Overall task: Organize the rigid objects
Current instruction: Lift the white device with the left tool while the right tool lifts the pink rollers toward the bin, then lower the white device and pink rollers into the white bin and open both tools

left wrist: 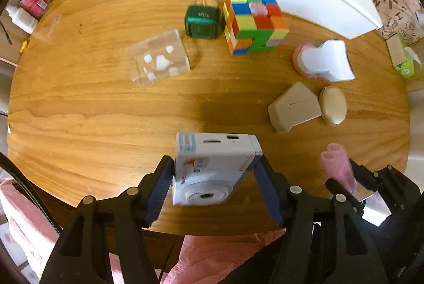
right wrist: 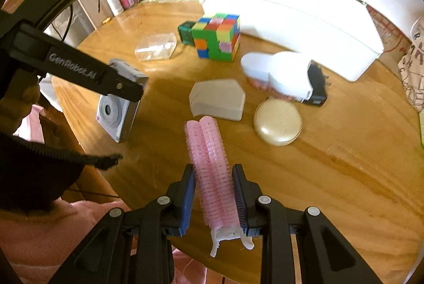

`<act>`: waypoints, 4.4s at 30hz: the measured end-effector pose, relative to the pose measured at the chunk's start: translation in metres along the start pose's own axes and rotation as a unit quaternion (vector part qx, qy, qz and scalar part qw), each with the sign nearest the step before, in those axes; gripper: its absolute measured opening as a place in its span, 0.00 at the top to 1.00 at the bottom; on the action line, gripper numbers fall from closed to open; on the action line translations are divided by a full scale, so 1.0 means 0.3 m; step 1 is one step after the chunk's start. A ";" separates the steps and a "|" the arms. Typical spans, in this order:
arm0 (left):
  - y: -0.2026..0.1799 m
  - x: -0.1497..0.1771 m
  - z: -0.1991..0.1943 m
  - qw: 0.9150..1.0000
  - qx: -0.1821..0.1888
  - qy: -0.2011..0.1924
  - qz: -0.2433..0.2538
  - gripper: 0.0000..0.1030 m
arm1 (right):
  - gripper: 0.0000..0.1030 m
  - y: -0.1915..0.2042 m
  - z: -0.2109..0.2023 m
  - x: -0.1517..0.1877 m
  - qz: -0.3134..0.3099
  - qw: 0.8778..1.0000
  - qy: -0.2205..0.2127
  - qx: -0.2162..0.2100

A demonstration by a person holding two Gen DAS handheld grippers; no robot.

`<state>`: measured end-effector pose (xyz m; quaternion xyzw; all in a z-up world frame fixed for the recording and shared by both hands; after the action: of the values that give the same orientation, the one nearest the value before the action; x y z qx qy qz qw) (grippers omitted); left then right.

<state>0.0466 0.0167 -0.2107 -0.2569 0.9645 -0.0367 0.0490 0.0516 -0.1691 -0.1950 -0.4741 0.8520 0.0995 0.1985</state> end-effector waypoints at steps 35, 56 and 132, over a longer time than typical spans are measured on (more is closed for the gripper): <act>0.043 -0.120 0.066 0.998 0.032 0.026 -0.041 0.41 | 0.73 -0.139 -0.137 -0.236 0.009 0.995 -0.089 0.041; -0.088 -0.169 0.257 0.996 -0.002 0.089 -0.009 0.26 | 0.73 -0.258 -0.087 -0.247 0.051 0.995 -0.075 0.034; -0.303 -0.603 -0.261 0.935 0.212 -0.283 -0.030 0.36 | 0.73 -0.603 -0.036 -0.579 -0.035 0.960 -0.249 0.120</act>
<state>0.2386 0.0320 -0.1106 -0.2691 0.8724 -0.1676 0.3720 0.2842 -0.1355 -0.1067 -0.4361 0.7643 0.1046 0.4635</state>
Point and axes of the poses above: each gripper's, at about its wrist camera, not at the fingertips, and z roughly the way its jaws point, y to its left, x to its underside, the point moved 7 cm from there along z, roughly the way its jaws point, and after that the axes turned 15 degrees about -z, right-handed, at the moved point
